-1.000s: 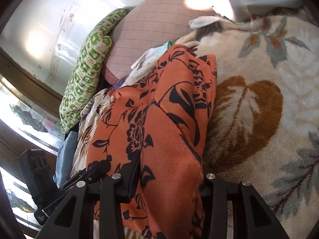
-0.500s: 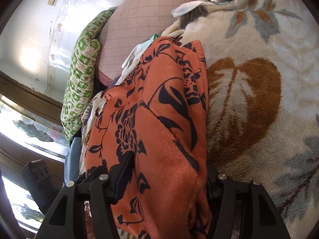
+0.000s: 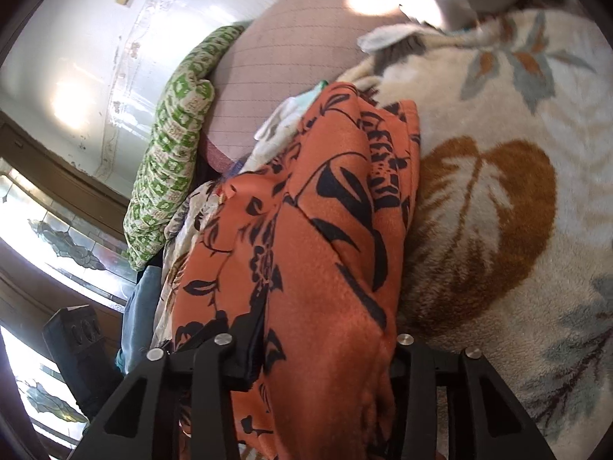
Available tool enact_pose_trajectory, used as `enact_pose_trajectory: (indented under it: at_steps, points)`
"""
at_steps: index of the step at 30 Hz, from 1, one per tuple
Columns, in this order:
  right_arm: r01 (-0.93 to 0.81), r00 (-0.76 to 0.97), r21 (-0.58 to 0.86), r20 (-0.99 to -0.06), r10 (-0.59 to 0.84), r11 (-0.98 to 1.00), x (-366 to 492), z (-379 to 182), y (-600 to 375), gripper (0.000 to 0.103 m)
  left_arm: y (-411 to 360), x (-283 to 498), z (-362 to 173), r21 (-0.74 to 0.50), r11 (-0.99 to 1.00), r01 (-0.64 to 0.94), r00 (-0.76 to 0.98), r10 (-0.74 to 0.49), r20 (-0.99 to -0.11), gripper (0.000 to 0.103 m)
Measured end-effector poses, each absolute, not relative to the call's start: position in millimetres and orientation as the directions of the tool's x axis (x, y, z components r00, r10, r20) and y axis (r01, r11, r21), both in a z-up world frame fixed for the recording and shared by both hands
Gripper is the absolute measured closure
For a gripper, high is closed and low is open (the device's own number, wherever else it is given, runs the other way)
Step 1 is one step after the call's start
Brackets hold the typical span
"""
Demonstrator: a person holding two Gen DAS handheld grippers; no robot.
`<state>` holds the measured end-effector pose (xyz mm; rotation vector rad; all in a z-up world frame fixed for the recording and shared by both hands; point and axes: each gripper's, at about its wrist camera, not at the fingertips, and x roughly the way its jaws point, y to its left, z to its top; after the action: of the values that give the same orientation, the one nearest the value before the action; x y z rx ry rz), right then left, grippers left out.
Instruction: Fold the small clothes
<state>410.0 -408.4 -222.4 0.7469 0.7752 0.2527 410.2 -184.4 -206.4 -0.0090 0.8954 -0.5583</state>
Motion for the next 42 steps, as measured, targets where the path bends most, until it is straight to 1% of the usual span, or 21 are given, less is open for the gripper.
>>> enact_pose_trajectory:
  at_steps: [3,7,12,15,18,21,22,23,24,25,27,28,30,32,33,35,36,37,38,39,42]
  points:
    - [0.026,0.715,0.670,-0.531,0.455,0.742,406.0,-208.4,-400.6,0.061,-178.3,408.0,-195.5,-0.225,0.862,0.454,0.513,-0.460,-0.725,0.063]
    - [-0.024,0.737,0.639,-0.509,0.446,0.769,397.8,-187.3,-386.6,0.062,-161.8,404.0,-173.9,-0.232,0.869,0.438,0.545,-0.461,-0.700,0.064]
    - [-0.100,0.756,0.617,-0.463,0.462,0.781,387.8,-159.8,-364.7,0.062,-137.6,389.7,-142.4,-0.190,0.881,0.433,0.601,-0.439,-0.668,0.064]
    - [-0.137,0.762,0.628,-0.427,0.486,0.766,378.6,-151.1,-352.7,0.062,-124.3,376.2,-130.5,-0.141,0.893,0.428,0.634,-0.407,-0.658,0.064]
    - [-0.147,0.747,0.664,-0.412,0.522,0.733,371.5,-153.6,-339.3,0.062,-108.9,363.7,-133.5,-0.116,0.906,0.406,0.635,-0.371,-0.678,0.064]
    - [-0.103,0.717,0.677,-0.458,0.526,0.729,367.6,-167.3,-322.5,0.062,-101.6,364.2,-160.2,-0.076,0.925,0.373,0.588,-0.299,-0.751,0.056]
    - [-0.052,0.684,0.681,-0.508,0.523,0.730,371.0,-181.2,-317.5,0.059,-100.5,368.6,-177.4,-0.057,0.933,0.354,0.547,-0.256,-0.797,0.052]
    - [-0.006,0.645,0.679,-0.559,0.521,0.734,374.9,-194.9,-314.0,0.056,-99.6,372.8,-192.6,-0.034,0.942,0.333,0.501,-0.208,-0.840,0.045]
    - [0.061,0.595,0.659,-0.628,0.503,0.750,379.6,-211.4,-311.0,0.051,-95.8,373.5,-201.1,-0.039,0.947,0.320,0.478,-0.196,-0.856,0.041]
    - [0.133,0.543,0.631,-0.691,0.477,0.764,382.3,-226.7,-310.3,0.045,-91.4,370.5,-197.4,-0.058,0.947,0.315,0.491,-0.215,-0.844,0.040]
    - [0.171,0.553,0.678,-0.666,0.500,0.715,378.7,-228.3,-318.8,0.044,-90.4,363.9,-179.2,-0.026,0.943,0.332,0.524,-0.207,-0.826,0.040]
    - [0.180,0.564,0.667,-0.672,0.480,0.723,376.3,-218.1,-322.8,0.044,-90.5,357.7,-168.7,0.013,0.939,0.343,0.568,-0.196,-0.799,0.040]
    - [0.144,0.642,0.601,-0.661,0.388,0.786,366.7,-185.5,-330.0,0.045,-89.6,346.8,-151.0,0.104,0.939,0.328,0.661,-0.149,-0.735,0.036]
    - [0.128,0.728,0.513,-0.629,0.271,0.849,355.5,-155.7,-332.7,0.045,-92.0,339.8,-142.6,0.153,0.931,0.331,0.707,-0.138,-0.694,0.032]
    - [0.101,0.765,0.487,-0.595,0.245,0.868,350.5,-143.1,-331.3,0.045,-94.5,341.0,-142.4,0.171,0.926,0.336,0.714,-0.133,-0.687,0.031]
    - [-0.002,0.788,0.463,-0.545,0.287,0.886,350.3,-127.3,-319.7,0.045,-101.5,348.1,-150.0,0.208,0.918,0.339,0.707,-0.103,-0.700,0.031]
    - [-0.036,0.780,0.451,-0.545,0.308,0.892,354.2,-123.6,-312.9,0.048,-105.6,351.8,-156.4,0.222,0.914,0.340,0.694,-0.085,-0.715,0.031]
    - [-0.073,0.767,0.445,-0.547,0.335,0.893,357.6,-124.4,-302.9,0.061,-107.4,357.4,-166.7,0.235,0.910,0.341,0.676,-0.063,-0.735,0.031]
    - [-0.100,0.748,0.448,-0.555,0.364,0.888,363.5,-127.2,-294.8,0.067,-108.7,360.1,-175.4,0.255,0.906,0.338,0.659,-0.035,-0.751,0.031]
    - [-0.114,0.721,0.452,-0.575,0.387,0.884,370.2,-132.9,-286.3,0.068,-107.9,366.6,-188.1,0.275,0.903,0.331,0.640,-0.001,-0.768,0.029]
    - [-0.068,0.571,0.479,-0.701,0.428,0.875,400.4,-178.2,-278.0,0.070,-101.3,372.9,-199.4,0.233,0.917,0.325,0.631,-0.027,-0.775,0.027]
